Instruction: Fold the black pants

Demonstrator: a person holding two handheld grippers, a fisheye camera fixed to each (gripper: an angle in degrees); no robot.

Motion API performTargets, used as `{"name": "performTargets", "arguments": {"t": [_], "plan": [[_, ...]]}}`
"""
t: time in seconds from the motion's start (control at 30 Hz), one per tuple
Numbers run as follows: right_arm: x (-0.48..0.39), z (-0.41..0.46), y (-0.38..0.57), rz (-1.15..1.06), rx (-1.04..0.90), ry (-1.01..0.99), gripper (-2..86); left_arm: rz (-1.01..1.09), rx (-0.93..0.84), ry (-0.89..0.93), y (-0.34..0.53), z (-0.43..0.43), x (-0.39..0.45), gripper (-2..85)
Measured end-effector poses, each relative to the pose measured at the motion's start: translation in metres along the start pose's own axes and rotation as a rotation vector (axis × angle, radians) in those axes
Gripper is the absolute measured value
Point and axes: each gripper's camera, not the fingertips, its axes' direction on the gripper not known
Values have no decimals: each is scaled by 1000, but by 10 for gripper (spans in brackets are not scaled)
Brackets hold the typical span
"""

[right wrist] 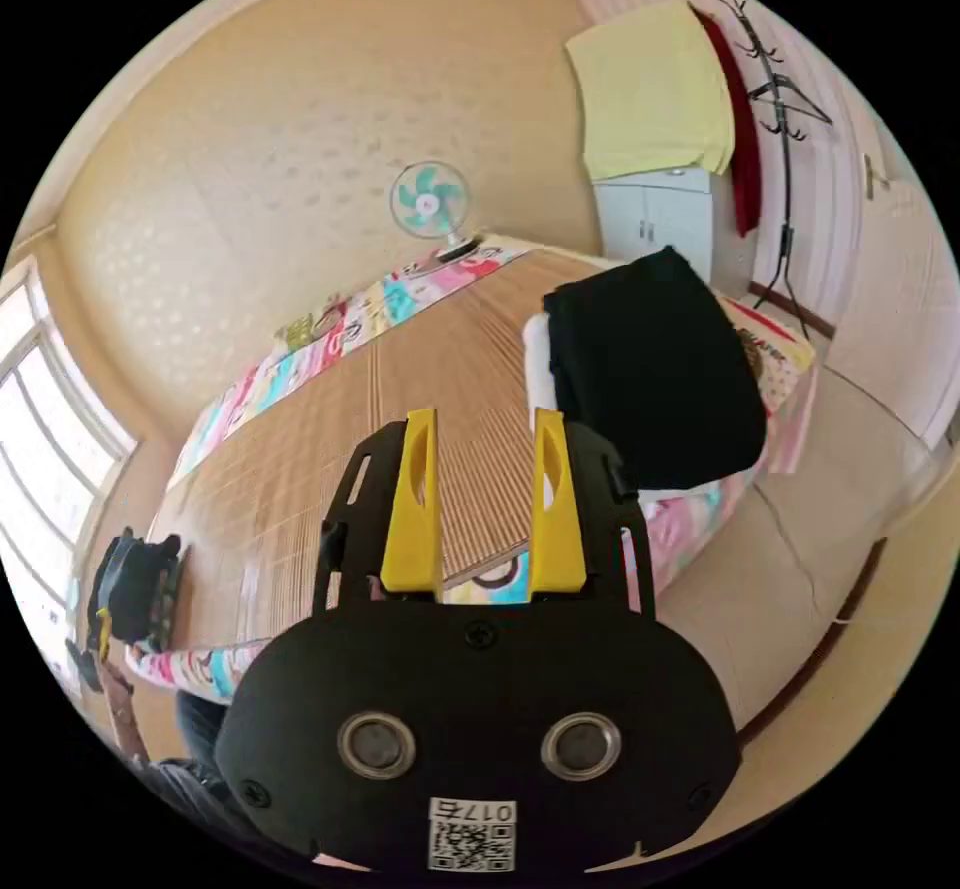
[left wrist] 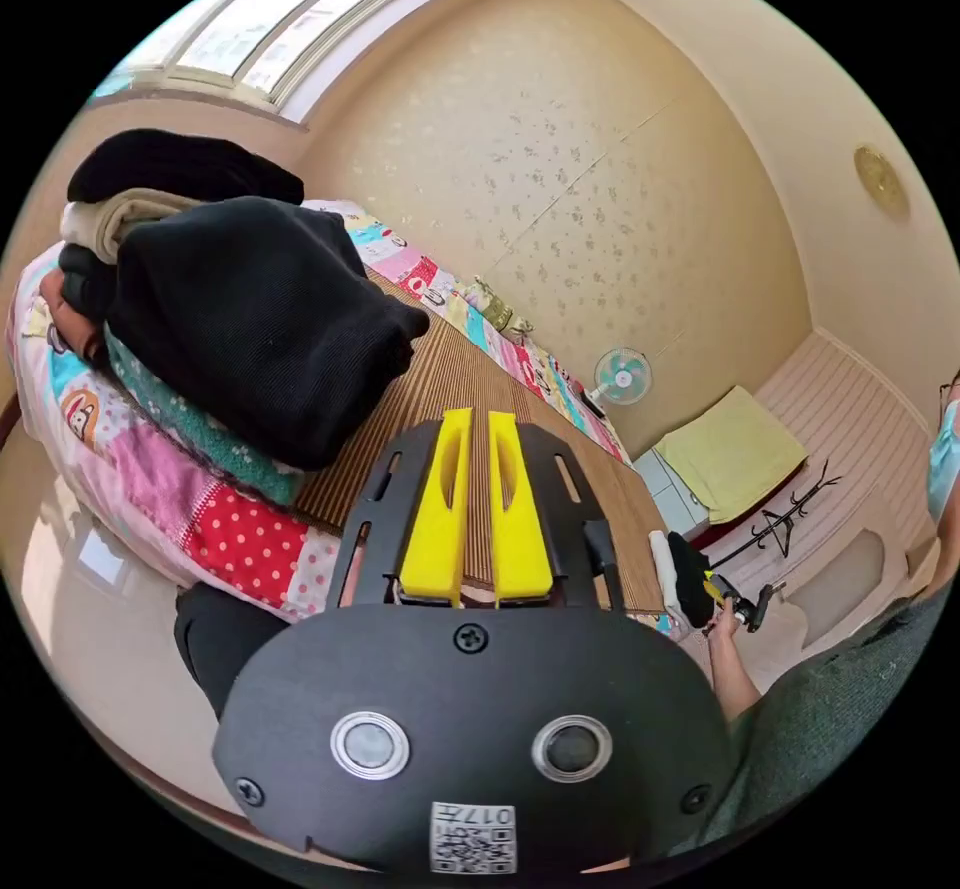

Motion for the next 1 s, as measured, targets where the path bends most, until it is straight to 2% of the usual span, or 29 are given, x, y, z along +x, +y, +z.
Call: {"name": "performTargets", "arguments": {"t": [0.03,0.1,0.17,0.23,0.27,0.37,0.47,0.6,0.67,0.77,0.8,0.9,0.97,1.0], "plan": [[13,-15,-3,61,100,108,140,12,-27,10,-1,4,9,48],[32,-11,-10,116,99,113,146,17,-49,39,1,8,17,52],[52,44,-22,145,-166,-3,139,11,-54,64,5,10,21,54],[56,88,-20,161,-324,51,119,-27,-73,95,10,15,18,55],[49,85,-23,149,-296,97,100,-41,-81,109,11,16,17,56],[38,65,-50,245,-317,56,52,-103,-117,181,14,22,8,60],[-10,20,-63,109,-179,-71,38,-112,-134,191,15,20,7,60],[-90,-2,-31,-146,-229,-326,29,-81,-155,172,14,24,14,60],[-139,16,23,-246,-402,-340,25,-71,-164,161,15,31,17,60],[-168,50,95,-250,-697,-338,22,-99,-195,205,16,49,16,59],[-171,50,107,-253,-719,-357,22,-111,-198,237,16,55,16,59],[-166,6,120,-178,-539,-403,23,-88,-207,253,10,59,22,57],[-146,-53,107,-99,-179,-330,26,-35,-226,227,5,59,29,57],[-140,-65,103,-77,-96,-284,30,-2,-241,209,3,60,32,57]]}}
